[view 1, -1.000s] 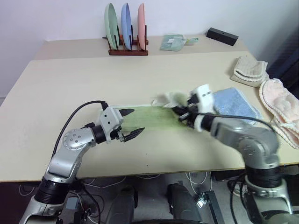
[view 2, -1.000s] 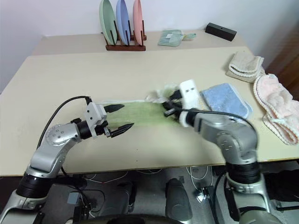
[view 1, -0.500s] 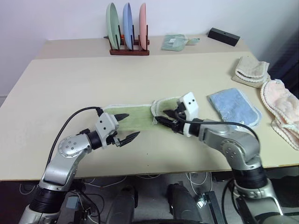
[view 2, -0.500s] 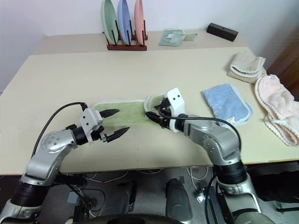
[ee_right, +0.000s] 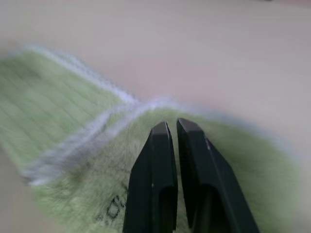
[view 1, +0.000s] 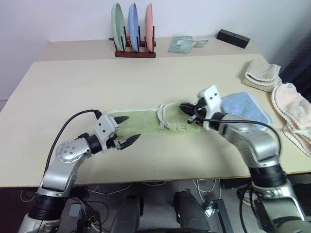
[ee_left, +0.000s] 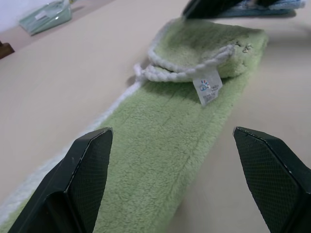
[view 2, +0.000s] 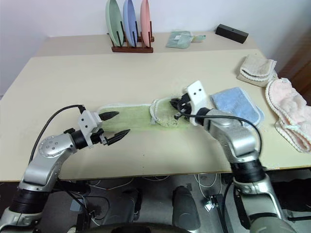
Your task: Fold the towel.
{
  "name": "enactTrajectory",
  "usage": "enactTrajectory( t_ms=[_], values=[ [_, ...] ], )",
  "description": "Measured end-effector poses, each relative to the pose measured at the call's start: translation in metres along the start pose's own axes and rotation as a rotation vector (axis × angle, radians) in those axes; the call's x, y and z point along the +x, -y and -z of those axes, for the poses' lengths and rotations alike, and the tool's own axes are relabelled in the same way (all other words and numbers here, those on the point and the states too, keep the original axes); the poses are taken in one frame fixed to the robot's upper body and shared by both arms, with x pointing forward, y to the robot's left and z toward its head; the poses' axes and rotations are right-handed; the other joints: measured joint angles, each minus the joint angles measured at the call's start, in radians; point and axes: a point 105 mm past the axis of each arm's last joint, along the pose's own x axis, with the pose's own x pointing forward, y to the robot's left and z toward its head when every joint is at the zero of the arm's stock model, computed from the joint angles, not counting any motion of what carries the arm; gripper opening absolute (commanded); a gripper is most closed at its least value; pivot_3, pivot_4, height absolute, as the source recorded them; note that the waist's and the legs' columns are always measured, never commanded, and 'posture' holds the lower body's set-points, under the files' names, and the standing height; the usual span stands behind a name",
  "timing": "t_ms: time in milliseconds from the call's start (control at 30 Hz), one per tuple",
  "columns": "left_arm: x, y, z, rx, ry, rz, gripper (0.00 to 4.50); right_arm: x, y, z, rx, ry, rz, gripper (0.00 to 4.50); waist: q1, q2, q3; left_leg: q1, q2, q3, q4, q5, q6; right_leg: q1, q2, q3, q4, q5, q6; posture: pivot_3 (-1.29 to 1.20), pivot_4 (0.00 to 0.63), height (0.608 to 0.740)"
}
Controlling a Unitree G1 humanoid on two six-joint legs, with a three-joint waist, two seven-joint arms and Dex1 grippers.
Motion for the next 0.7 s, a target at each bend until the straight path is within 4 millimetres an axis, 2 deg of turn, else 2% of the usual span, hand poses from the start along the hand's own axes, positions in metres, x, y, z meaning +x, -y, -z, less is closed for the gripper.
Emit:
enactTrajectory(
  t_ms=[133,367,433,467,533,633,700],
  values=[
    [-0.002,0.003,0.001,-0.006,-0.006,-0.003,4.06,0.015,-0.002,0.031,-0.003,-0.066,-0.010,0.09,0.002,0.000,0.000,0.000,0.000,0.000,0.000,0.000,0.000,0.000,0.000,0.000,0.000,0.000,0.000,0.00,0.150,0.740],
    [-0.013,0.013,0.009,-0.047,-0.051,-0.046,4.06,0.015,-0.004,0.033,-0.105,-0.047,-0.025,0.09,0.000,-0.001,-0.001,0.002,0.000,0.000,0.000,0.000,0.000,0.002,0.000,0.000,0.000,0.000,0.000,0.00,0.150,0.740],
    [-0.018,0.015,0.013,-0.083,-0.067,-0.085,4.06,0.012,-0.003,0.030,-0.114,-0.040,-0.037,0.59,0.001,0.000,0.000,0.001,0.000,0.000,0.000,0.000,0.000,0.002,0.000,0.000,-0.001,0.000,0.000,0.00,0.150,0.740],
    [-0.025,0.015,0.013,-0.154,-0.055,-0.150,4.06,0.006,-0.002,0.023,-0.148,-0.031,-0.065,0.82,0.001,0.001,0.000,0.000,0.000,0.000,0.000,0.000,0.000,0.001,-0.001,0.000,-0.002,0.000,0.000,0.00,0.150,0.740],
    [-0.033,0.016,0.018,-0.255,-0.056,-0.230,4.50,-0.005,0.005,0.007,-0.217,-0.002,-0.081,1.79,0.004,0.001,0.001,0.000,0.000,-0.001,0.000,0.000,0.000,0.002,-0.001,0.000,-0.003,0.000,0.000,0.00,0.150,0.740],
    [-0.049,0.009,0.026,-0.413,-0.061,-0.375,4.50,-0.018,0.003,-0.027,-0.353,0.077,-0.132,3.27,0.002,0.000,0.000,0.001,0.000,-0.002,0.000,0.000,0.000,0.002,0.000,-0.002,-0.004,0.000,0.000,0.00,0.150,0.740],
    [-0.057,0.006,0.027,-0.509,-0.046,-0.443,4.50,-0.023,-0.006,-0.038,-0.413,0.104,-0.184,4.27,0.001,0.000,0.000,0.001,0.001,-0.001,0.000,0.000,0.000,0.003,0.000,-0.002,-0.004,0.000,0.000,0.00,0.150,0.740]
  ],
)
